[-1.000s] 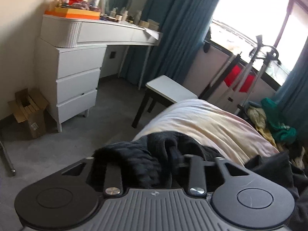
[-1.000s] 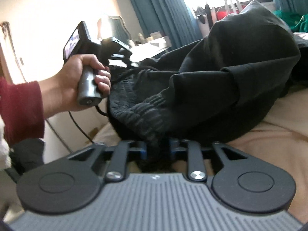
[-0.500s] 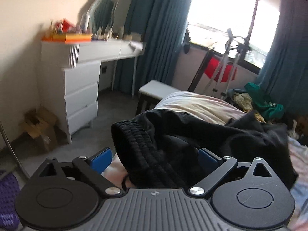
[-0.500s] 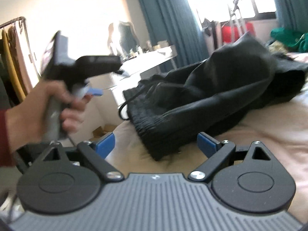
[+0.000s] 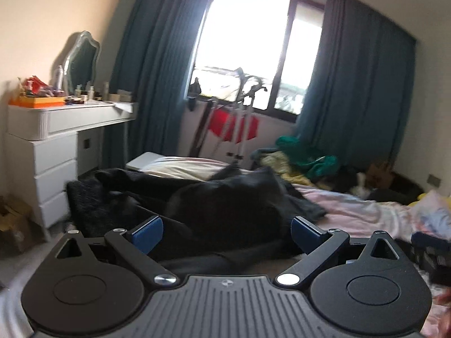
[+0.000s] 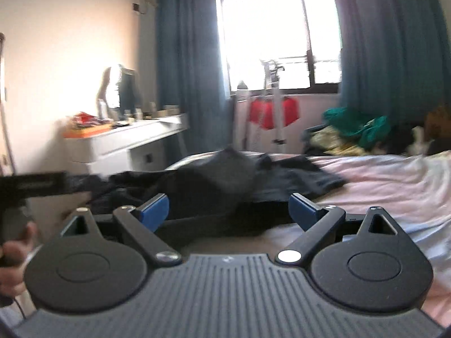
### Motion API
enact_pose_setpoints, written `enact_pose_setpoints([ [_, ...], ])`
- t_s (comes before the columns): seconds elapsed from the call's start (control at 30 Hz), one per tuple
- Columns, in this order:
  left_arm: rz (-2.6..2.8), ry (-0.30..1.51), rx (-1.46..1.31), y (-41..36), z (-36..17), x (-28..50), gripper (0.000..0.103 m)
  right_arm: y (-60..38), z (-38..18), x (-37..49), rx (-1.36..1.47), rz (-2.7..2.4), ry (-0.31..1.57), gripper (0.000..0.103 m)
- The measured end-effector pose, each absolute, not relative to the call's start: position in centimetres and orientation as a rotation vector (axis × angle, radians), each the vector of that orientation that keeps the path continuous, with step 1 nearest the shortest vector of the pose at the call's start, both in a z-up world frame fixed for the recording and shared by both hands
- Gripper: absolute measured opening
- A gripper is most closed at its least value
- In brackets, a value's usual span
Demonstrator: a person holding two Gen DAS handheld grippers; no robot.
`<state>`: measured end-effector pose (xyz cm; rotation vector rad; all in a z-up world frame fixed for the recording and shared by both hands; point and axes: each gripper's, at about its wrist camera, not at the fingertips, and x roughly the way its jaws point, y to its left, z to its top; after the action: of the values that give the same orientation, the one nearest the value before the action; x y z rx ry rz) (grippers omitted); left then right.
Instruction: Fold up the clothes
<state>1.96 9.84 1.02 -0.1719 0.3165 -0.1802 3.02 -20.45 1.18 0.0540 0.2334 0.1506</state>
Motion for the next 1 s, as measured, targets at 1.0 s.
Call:
enact_pose_setpoints([
  [1.0,-0.265,0.308,0.288,-7.7,-2.5,20.5,0.096,-28.8,-4.3,6.0,0.268,-0.128,0.342,0.094],
])
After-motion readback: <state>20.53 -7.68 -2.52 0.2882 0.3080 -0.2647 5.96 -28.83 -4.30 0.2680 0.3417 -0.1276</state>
